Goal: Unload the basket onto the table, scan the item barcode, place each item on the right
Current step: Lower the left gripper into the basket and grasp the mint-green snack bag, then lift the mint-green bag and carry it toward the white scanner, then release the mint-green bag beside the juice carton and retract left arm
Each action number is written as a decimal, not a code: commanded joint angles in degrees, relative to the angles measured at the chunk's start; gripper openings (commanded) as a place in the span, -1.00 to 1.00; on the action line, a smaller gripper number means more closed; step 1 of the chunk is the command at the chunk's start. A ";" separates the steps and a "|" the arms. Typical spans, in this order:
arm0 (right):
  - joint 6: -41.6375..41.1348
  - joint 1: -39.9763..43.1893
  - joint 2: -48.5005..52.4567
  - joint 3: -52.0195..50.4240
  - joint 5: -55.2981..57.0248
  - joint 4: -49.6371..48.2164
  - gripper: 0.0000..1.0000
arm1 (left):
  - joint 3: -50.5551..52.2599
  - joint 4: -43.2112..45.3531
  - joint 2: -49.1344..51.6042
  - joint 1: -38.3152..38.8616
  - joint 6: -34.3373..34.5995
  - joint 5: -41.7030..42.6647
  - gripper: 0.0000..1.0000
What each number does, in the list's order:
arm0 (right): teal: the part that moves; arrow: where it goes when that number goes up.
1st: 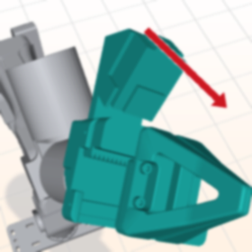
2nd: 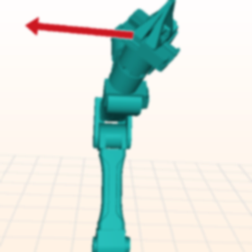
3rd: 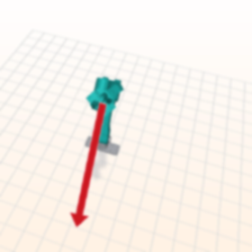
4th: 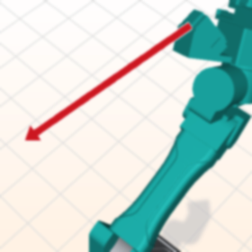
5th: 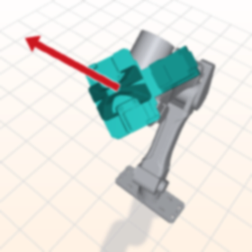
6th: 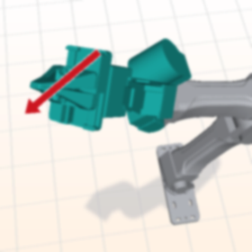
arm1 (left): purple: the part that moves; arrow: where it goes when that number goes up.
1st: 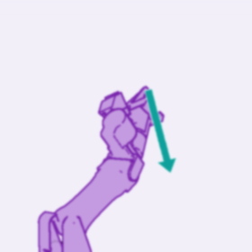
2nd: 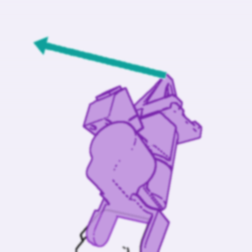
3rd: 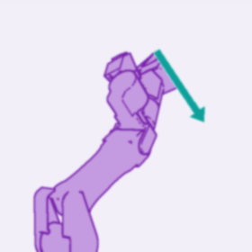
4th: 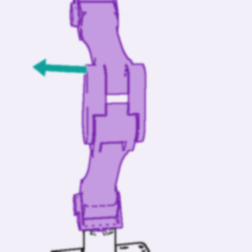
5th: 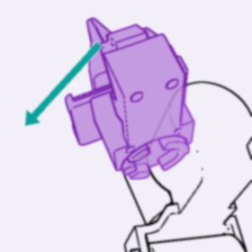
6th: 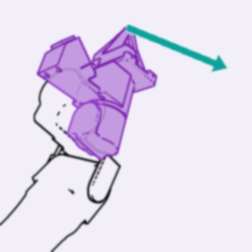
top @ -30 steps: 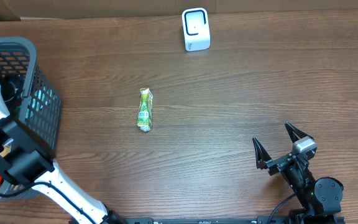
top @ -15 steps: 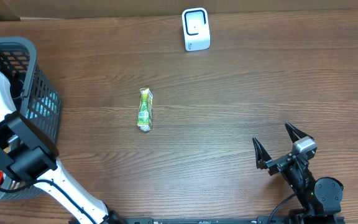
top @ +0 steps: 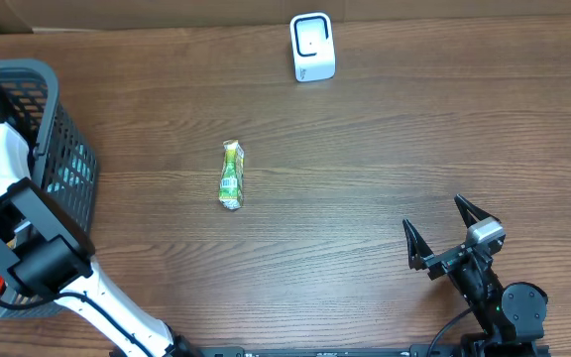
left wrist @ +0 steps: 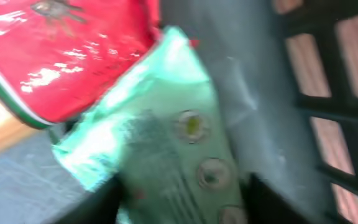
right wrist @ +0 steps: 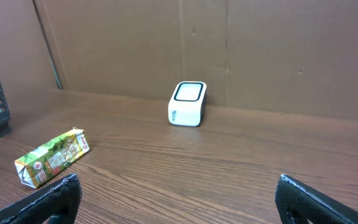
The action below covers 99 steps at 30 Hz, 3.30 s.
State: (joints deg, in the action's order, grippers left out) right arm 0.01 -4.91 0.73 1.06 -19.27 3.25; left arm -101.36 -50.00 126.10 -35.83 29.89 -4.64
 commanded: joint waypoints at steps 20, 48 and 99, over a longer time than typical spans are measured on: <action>0.02 -0.24 -0.50 -0.61 0.09 -0.09 1.00 | -20.94 -13.73 -10.88 -0.42 -8.09 2.64 -0.92; 0.02 -0.24 -0.50 -0.61 0.09 -0.09 1.00 | -16.31 -27.28 -26.45 41.59 -27.45 10.12 -0.91; 0.02 -0.24 -0.50 -0.61 0.09 -0.09 1.00 | -7.80 -25.77 -0.48 64.57 -17.49 2.29 0.11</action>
State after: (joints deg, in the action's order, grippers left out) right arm -0.03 -4.91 0.73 1.06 -19.25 3.25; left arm -106.26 -74.76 125.71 29.10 12.29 -1.80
